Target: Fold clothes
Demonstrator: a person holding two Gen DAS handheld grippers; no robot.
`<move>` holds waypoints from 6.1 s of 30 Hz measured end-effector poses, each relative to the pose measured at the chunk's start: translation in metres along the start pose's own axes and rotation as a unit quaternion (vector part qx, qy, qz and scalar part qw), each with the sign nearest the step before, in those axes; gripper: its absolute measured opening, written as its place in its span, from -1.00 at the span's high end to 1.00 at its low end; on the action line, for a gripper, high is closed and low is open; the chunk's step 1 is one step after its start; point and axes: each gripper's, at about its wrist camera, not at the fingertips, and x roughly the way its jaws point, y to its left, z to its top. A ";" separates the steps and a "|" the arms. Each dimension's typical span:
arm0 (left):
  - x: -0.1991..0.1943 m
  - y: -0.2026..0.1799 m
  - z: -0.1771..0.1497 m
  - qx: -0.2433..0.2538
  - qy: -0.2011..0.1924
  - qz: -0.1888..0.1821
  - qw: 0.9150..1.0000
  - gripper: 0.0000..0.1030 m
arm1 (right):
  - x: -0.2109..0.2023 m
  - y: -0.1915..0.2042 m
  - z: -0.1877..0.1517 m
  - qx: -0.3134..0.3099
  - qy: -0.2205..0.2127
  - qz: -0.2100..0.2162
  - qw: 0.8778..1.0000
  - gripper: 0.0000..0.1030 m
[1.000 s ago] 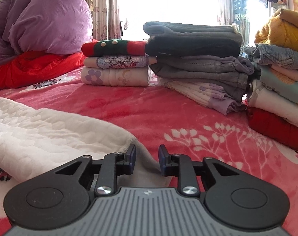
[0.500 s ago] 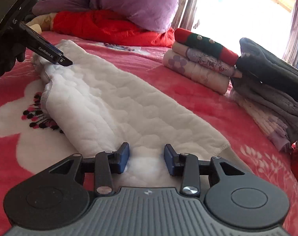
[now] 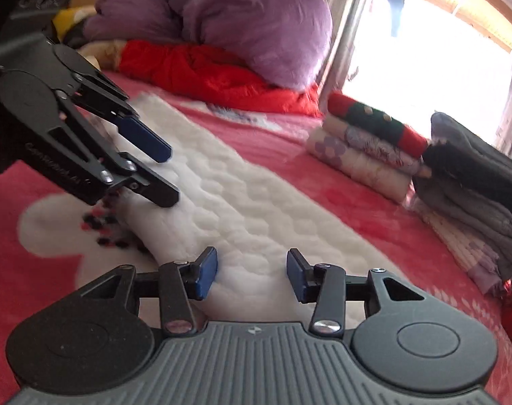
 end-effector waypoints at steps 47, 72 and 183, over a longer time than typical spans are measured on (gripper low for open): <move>-0.013 0.016 0.017 -0.056 -0.024 -0.050 0.997 -0.17 | 0.005 -0.140 -0.035 0.201 0.011 0.024 0.979 0.59; 0.011 0.032 0.019 -0.089 -0.030 -0.001 0.996 -0.17 | 0.043 -0.109 -0.016 0.117 0.020 -0.091 0.989 0.88; -0.028 0.069 -0.001 -0.149 -0.037 0.059 0.986 -0.36 | -0.023 -0.097 -0.115 0.695 -0.148 0.024 0.703 0.03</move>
